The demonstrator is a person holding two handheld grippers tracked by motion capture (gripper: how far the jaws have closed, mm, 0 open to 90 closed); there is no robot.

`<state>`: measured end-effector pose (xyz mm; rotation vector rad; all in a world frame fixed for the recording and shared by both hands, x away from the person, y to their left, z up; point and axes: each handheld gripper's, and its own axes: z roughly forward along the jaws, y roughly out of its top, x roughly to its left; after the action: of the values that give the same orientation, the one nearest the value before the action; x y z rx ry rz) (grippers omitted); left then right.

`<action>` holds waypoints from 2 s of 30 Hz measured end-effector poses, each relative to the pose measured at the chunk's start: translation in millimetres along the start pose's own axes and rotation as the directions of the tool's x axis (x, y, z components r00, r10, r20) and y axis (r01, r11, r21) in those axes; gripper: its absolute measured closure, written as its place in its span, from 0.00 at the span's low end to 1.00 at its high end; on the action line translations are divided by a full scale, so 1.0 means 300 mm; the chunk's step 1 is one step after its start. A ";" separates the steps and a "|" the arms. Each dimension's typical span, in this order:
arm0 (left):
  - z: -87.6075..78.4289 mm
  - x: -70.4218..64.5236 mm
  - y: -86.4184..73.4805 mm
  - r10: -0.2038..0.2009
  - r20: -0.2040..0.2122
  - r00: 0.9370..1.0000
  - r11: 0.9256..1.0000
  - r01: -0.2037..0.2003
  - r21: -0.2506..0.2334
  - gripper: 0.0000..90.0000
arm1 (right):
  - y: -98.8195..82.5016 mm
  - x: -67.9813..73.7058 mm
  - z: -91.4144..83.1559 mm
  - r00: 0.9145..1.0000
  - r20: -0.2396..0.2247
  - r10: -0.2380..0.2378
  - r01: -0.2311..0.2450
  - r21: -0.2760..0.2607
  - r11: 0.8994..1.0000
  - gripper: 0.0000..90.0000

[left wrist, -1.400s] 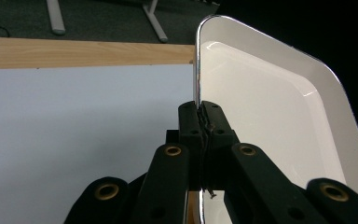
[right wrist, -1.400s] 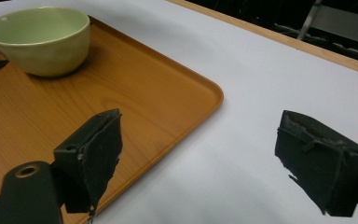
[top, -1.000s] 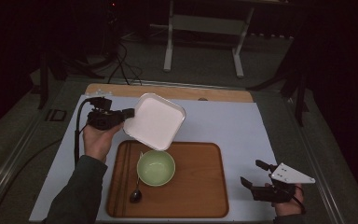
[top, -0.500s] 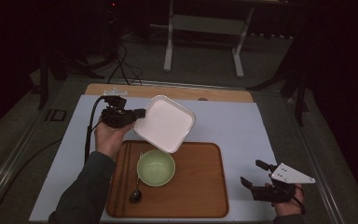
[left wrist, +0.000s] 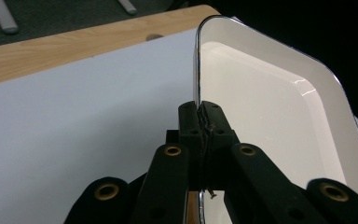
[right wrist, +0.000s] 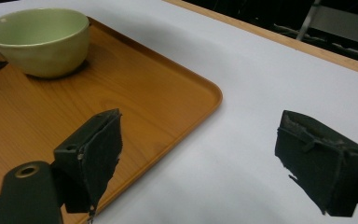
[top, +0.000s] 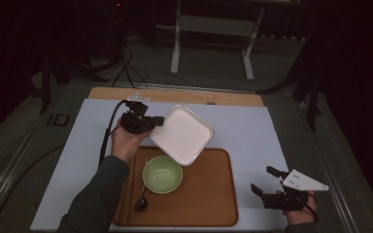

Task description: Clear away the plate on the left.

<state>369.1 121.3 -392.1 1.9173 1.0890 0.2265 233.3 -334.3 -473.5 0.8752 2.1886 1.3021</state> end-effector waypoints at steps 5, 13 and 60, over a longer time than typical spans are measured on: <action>0.027 -0.025 0.005 0.043 0.017 0.999 0.999 -0.044 0.020 1.00 | 0.000 0.000 0.000 1.000 -0.001 0.001 -0.001 0.000 1.000 0.16; 0.059 -0.054 0.008 0.114 0.051 0.992 0.991 -0.117 0.060 1.00 | 0.002 0.001 0.000 1.000 0.000 0.000 0.000 -0.001 1.000 0.16; 0.318 -0.241 -0.095 0.266 0.227 0.937 0.891 -0.329 0.312 0.99 | 0.000 0.002 0.001 1.000 0.002 -0.002 0.002 0.001 1.000 0.16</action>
<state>359.8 14.2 -451.8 2.3730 0.7428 0.0283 233.1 -333.9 -473.5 0.8746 2.1887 1.2989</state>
